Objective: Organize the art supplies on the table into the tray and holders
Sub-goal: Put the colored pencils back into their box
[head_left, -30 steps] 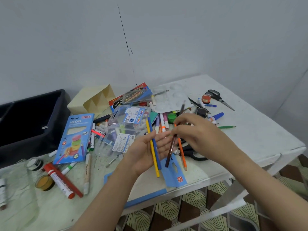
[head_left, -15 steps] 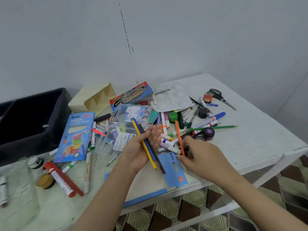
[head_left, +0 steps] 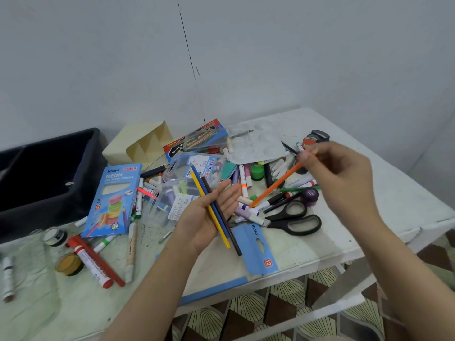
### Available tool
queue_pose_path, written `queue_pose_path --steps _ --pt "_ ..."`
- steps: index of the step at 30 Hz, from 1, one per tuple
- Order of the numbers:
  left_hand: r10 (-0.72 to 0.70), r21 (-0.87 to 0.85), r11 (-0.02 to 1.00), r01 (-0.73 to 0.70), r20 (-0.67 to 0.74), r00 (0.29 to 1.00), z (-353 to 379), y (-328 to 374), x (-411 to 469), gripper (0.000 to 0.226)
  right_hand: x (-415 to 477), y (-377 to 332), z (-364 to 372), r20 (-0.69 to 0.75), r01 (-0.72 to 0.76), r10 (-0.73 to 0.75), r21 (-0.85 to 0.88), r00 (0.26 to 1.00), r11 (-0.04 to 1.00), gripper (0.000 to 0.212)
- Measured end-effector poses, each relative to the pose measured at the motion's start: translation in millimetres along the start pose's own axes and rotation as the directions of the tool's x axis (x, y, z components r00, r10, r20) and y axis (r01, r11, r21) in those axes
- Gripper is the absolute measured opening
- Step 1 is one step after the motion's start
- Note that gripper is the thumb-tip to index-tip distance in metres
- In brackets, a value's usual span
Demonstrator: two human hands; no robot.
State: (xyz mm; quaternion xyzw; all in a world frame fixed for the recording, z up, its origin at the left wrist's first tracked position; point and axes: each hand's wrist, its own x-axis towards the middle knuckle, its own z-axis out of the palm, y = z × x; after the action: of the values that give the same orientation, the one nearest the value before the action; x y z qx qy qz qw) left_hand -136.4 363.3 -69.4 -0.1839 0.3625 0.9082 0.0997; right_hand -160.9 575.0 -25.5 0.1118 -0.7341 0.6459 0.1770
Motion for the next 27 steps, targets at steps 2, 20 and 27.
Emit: queue_pose_path --steps 2,20,27 --pt "-0.008 0.040 0.999 0.007 0.016 1.000 0.1 -1.5 -0.9 0.031 7.5 -11.5 0.7 0.090 -0.019 0.016 0.043 0.996 0.999 0.011" --pt "-0.277 0.334 0.931 0.145 0.394 0.876 6.0 -9.8 -20.0 0.034 22.0 12.9 47.9 0.512 -0.153 0.216 -0.163 0.831 0.975 0.037" --pt "-0.289 0.351 0.927 0.134 0.436 0.852 3.8 -10.9 -18.4 0.034 20.1 14.2 49.5 0.527 -0.289 0.293 -0.092 0.798 0.953 0.041"
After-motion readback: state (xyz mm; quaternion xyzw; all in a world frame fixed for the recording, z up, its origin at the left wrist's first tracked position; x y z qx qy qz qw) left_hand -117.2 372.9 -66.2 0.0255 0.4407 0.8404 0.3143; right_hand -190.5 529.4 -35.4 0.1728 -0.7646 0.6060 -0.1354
